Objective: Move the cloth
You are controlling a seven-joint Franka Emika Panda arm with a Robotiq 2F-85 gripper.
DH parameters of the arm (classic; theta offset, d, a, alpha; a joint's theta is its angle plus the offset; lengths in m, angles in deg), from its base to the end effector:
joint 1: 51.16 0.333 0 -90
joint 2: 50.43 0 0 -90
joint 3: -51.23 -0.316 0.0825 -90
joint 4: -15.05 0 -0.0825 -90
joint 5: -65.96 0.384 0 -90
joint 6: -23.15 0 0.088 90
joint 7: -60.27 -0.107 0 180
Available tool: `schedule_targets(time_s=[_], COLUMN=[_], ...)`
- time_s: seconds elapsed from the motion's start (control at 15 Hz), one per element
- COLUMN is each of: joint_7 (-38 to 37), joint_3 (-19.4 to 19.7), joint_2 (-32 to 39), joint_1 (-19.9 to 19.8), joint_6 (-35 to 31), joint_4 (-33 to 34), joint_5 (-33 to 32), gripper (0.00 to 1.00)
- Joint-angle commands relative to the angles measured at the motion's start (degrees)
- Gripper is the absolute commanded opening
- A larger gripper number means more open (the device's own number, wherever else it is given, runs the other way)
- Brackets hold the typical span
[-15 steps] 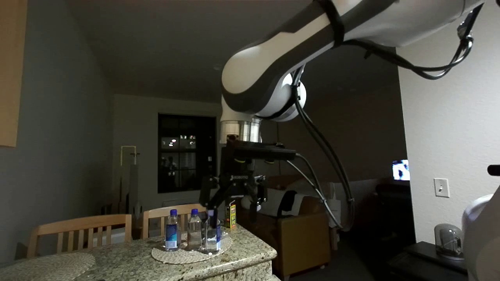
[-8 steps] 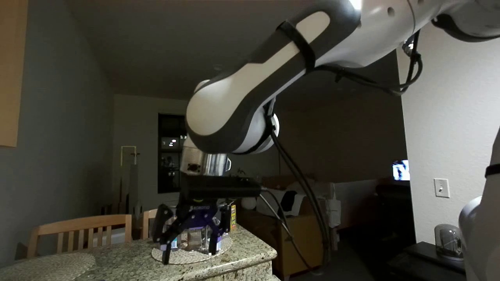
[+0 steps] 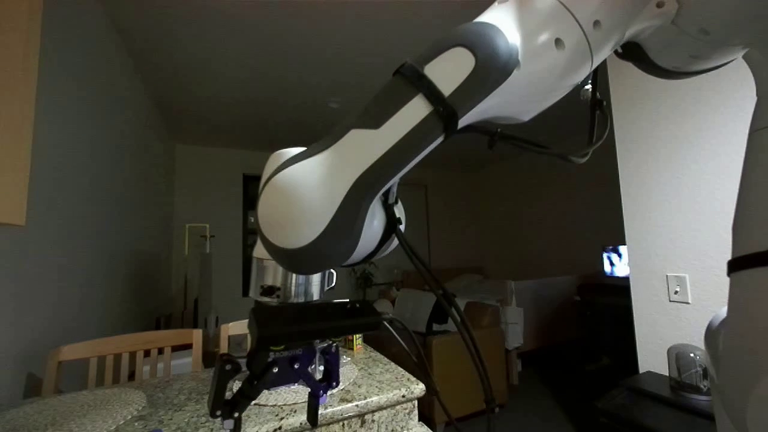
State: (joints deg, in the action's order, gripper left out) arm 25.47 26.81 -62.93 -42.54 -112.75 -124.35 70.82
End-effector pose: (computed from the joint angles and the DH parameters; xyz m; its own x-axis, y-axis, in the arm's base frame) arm 0.3959 0.2601 0.3936 0.9873 -0.0933 0.1283 -0.0860 -0.9944 -0.0616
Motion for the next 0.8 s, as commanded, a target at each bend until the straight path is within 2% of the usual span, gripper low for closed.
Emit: schedule_targets(time_s=[0.0, 0.4, 0.73], joint_7=[-0.3, -0.9, 0.2], joint_3=[1.7, 2.1, 2.7], joint_2=[0.1, 1.1, 7.1], joint_1=[1.7, 1.4, 1.6], joint_6=[0.1, -0.5, -2.5], joint_4=[0.0, 1.0, 5.2], joint_5=[-0.5, -3.0, -7.5], gripper=[1.00, 1.00, 1.00])
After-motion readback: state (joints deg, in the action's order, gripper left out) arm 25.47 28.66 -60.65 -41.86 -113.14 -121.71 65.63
